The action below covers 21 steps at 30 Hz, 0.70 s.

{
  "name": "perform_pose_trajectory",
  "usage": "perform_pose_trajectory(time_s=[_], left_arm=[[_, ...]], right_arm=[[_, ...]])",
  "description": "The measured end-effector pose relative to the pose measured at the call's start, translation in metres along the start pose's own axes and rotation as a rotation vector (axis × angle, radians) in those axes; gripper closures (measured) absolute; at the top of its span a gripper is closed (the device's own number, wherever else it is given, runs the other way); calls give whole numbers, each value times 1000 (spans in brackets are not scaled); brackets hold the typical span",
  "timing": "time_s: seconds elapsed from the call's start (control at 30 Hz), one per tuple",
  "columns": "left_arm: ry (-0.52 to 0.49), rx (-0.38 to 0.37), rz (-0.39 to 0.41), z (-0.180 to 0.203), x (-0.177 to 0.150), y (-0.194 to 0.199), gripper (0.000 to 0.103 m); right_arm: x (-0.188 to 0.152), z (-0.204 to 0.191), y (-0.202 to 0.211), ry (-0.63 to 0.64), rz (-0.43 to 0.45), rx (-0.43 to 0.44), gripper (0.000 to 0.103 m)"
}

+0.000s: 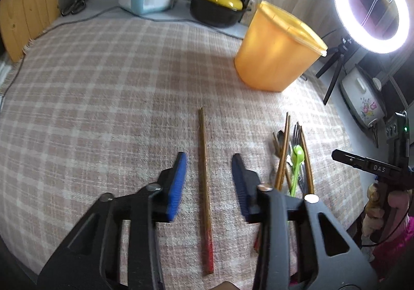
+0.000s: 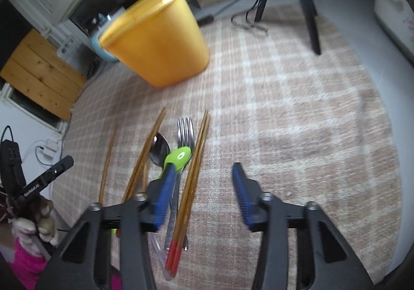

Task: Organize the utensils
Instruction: 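Lower the left tool toward a lone chopstick while the right tool approaches the chopstick pile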

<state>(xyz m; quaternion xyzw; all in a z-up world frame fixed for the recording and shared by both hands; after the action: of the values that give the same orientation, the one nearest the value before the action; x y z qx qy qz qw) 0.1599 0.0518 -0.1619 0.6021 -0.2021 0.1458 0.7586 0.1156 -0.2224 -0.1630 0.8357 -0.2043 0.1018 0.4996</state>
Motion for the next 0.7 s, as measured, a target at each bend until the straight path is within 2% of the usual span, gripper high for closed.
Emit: perform_pose_trajectory(time_s=[0.03,0.13,0.2,0.27,0.4,0.5,0.7], left_arm=[[-3,-1,-7,0,0,-4,72],[-8,4,-34,-1,-1,-15,72],[-8,-4,-51,-1,-2,-21,73],[-31,-1,-64,2,-2,-28,78],[-60,0,-82,6,0,-39,79],[-74,-12,-94,7,1,-45,89],[-89,-38,-102,14,2,-55,89]], right_arm=[[0,0,-5,-3,-14,-1,67],[-1,-1,-16,-20,-51,-2,78],[-1,-1,-18,-29,-64,-5,81],[-1,-3,-20,-30,-73,-12,84],[1,-3,-27,-31,-95,-44,90],[5,-3,-30,-31,-107,-63,91],[10,-1,-36,-50,-130,-89,91]])
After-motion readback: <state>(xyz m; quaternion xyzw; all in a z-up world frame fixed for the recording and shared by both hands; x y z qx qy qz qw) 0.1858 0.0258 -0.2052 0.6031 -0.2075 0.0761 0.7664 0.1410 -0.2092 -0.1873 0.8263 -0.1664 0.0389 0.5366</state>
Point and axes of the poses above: each gripper's, at about its wrist camera, not at the fingertips, and y roughly against the way its jaws point, z to its right, x to its top, the point moved 4 cm from there along -y, roughly the way its jaws point, and after that the axes turned 8 degrees about x, right-handed, at the moved point
